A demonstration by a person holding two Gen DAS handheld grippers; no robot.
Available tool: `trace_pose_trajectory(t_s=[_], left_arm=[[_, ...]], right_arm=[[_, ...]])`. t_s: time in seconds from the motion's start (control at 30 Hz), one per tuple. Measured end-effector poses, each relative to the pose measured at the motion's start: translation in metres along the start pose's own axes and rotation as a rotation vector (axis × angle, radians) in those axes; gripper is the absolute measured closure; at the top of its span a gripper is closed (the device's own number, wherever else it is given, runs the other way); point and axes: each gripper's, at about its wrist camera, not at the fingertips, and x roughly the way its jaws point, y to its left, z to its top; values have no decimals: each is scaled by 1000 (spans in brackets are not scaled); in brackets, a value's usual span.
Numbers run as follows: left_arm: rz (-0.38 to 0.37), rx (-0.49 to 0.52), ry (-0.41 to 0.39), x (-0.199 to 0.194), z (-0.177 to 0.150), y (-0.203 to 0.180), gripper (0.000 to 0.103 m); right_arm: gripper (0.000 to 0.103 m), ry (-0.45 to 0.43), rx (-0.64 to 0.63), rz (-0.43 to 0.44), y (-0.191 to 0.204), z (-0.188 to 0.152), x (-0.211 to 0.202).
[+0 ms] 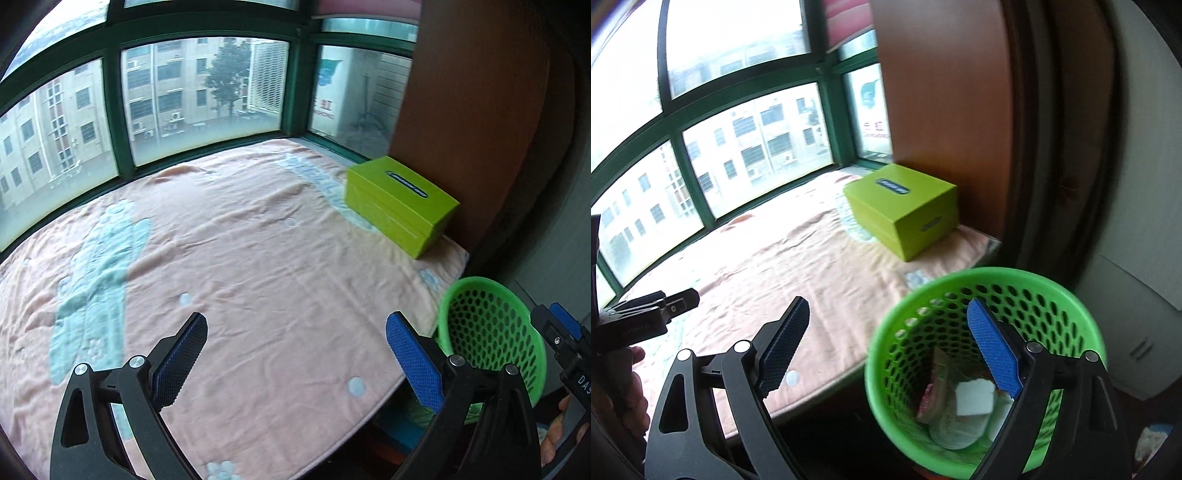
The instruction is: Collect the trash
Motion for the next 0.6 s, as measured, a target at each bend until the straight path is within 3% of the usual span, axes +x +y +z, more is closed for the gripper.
trace_pose_trajectory(t_s=[0.6], left_arm=[[167,-98,-85,-42,-5,79,8]], right_arm=[[11,20,-115,135,77,14,25]])
